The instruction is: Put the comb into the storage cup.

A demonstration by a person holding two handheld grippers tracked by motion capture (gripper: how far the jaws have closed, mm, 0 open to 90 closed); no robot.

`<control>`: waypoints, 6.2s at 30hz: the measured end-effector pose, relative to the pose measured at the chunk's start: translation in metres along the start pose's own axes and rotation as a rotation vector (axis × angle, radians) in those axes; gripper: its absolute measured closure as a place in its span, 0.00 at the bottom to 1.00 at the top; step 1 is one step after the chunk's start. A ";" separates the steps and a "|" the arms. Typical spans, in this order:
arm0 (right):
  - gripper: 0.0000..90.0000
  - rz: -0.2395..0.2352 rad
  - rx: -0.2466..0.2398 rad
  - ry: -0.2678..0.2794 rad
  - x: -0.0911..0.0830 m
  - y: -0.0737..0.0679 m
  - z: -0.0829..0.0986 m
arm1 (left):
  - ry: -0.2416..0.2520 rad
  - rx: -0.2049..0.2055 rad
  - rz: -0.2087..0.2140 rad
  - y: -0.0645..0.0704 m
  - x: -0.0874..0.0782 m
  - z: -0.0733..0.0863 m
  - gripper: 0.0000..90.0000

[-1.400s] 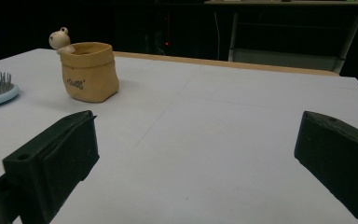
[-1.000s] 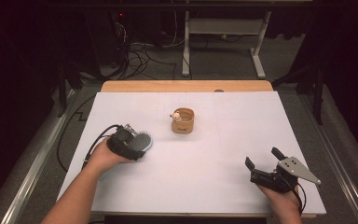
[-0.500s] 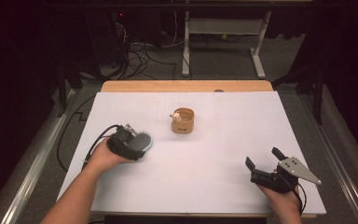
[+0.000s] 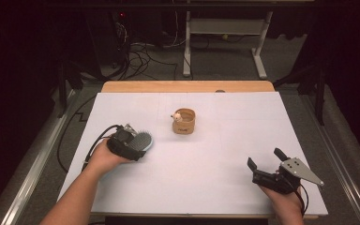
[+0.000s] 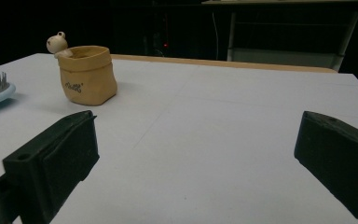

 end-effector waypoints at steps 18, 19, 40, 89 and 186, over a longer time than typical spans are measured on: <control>0.00 0.003 -0.002 0.003 0.000 -0.001 0.000 | 0.102 -0.008 0.053 0.012 -0.017 -0.007 0.23; 0.00 0.003 -0.004 0.004 -0.001 -0.001 0.000 | 0.111 -0.014 0.061 0.014 -0.018 -0.007 0.23; 0.00 0.000 -0.011 0.009 -0.001 -0.003 -0.002 | 0.352 -0.054 0.144 0.034 -0.040 -0.009 0.23; 0.00 -0.051 -0.047 0.019 0.000 -0.015 -0.004 | 0.722 -0.074 0.353 0.079 -0.071 0.005 0.23; 0.00 -0.447 -0.074 0.027 0.057 -0.146 -0.102 | 0.710 0.053 0.451 0.157 -0.044 0.013 0.23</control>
Point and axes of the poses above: each handheld gripper's, and its own axes: x roughly forward along the jaws, z roughly out of its underside, y roughly to its right, the point moved 1 cm from there along x, roughly forward along the jaws
